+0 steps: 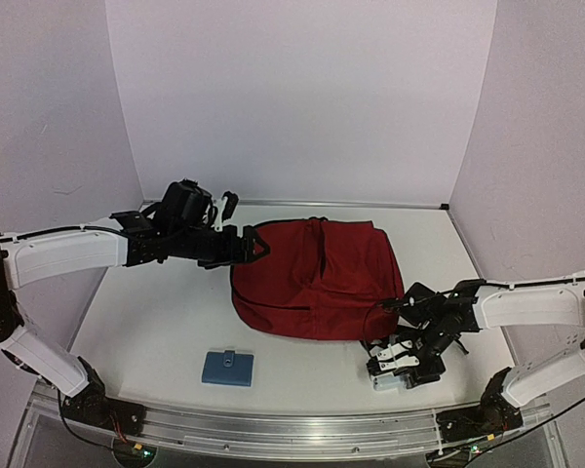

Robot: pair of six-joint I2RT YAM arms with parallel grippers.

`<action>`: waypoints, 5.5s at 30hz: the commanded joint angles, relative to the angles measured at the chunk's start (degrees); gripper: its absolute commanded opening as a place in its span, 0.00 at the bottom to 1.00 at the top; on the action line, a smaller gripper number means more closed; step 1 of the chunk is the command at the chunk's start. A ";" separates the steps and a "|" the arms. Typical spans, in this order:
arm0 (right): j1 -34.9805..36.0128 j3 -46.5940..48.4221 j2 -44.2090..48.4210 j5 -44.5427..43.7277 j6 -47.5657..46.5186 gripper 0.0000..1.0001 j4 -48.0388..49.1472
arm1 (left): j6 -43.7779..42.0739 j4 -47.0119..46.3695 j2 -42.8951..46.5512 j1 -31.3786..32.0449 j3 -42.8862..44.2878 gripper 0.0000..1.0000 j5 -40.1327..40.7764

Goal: Pack the student bag
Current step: Pick up the stationery from the center of the board, then place the stationery in the student bag.

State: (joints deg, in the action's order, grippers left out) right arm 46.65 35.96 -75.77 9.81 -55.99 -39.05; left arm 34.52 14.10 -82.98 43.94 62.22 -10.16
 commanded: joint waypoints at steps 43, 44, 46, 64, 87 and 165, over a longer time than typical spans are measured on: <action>2.11 40.54 -9.99 0.22 16.04 0.34 -4.37 | 13.89 -24.82 -14.30 5.00 4.98 0.76 -30.52; 2.18 40.68 -10.27 -0.16 15.91 0.34 -4.36 | 14.63 -26.29 -14.58 5.03 4.56 0.75 -31.05; 2.35 41.23 -10.83 -0.93 15.87 0.34 -4.34 | 15.76 -28.20 -15.13 5.08 4.10 0.73 -31.87; 3.93 45.47 -12.60 -3.02 14.76 0.36 -3.31 | 20.08 -35.15 -18.27 5.94 3.61 0.44 -35.58; -1.81 61.37 -19.96 -1.27 37.68 0.96 -1.82 | 24.11 -41.10 -9.06 -2.47 -6.11 0.00 -32.10; -4.71 68.94 -32.66 -14.56 56.46 0.00 -6.50 | 26.62 -49.61 -17.66 -6.33 -0.96 0.00 -22.48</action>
State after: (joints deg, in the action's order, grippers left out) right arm 42.29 105.26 -112.45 -6.20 0.86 -45.06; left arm 59.34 -26.68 -97.18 36.23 55.76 -30.11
